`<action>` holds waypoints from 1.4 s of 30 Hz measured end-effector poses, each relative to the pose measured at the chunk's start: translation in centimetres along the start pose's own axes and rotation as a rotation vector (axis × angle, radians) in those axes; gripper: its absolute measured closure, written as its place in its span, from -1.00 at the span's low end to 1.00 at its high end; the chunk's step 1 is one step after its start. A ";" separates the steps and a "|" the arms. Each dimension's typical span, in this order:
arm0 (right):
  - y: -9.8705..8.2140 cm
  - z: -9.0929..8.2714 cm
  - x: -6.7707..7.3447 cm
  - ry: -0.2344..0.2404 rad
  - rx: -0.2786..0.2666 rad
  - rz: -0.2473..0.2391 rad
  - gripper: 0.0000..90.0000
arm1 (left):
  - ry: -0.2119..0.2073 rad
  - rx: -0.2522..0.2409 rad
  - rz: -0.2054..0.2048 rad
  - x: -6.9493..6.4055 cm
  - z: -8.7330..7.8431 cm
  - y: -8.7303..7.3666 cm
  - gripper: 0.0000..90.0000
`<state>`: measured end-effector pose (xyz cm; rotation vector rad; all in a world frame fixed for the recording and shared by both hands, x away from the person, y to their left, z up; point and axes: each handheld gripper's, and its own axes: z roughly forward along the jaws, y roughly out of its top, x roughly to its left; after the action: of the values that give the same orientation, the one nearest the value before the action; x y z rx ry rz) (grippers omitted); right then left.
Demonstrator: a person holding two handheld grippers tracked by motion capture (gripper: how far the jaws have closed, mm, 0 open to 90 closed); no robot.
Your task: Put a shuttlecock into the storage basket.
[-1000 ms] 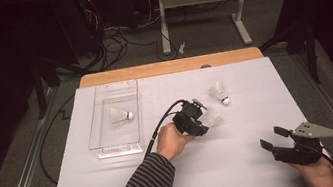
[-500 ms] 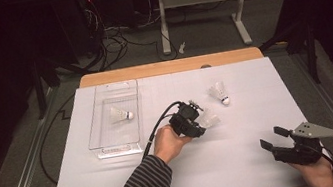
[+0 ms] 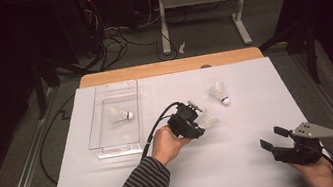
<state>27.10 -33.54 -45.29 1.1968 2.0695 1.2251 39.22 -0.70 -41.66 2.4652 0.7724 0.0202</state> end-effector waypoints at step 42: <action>0.0 0.0 0.0 -0.002 -0.001 0.002 -0.35 | 0.006 -0.044 -0.016 -0.3 -2.7 -1.8 0.44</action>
<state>27.11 -33.52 -45.28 1.1992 2.0670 1.2255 37.58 1.75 -40.25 2.4181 0.7858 0.0389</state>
